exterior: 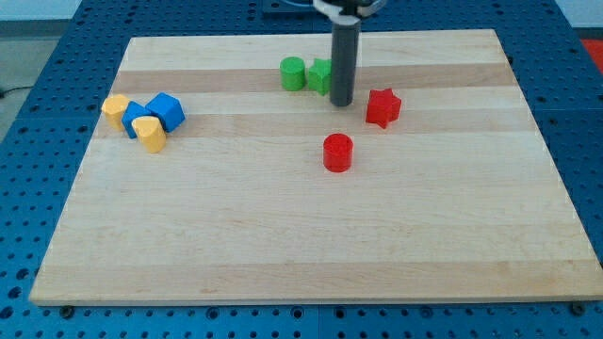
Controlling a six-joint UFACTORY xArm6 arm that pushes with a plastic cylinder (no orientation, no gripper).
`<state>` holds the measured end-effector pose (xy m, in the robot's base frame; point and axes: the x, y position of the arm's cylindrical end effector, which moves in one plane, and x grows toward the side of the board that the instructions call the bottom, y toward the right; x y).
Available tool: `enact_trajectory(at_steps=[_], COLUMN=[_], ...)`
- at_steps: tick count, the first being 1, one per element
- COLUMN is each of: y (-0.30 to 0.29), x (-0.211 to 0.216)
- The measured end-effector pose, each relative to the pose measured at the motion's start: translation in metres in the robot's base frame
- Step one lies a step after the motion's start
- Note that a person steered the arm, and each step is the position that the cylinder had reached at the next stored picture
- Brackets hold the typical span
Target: Move the blue cube to the left side of the green circle
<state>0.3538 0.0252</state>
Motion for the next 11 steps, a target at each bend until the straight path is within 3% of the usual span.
enact_trajectory(at_steps=[3, 11], y=[-0.194, -0.256], x=[0.061, 0.025])
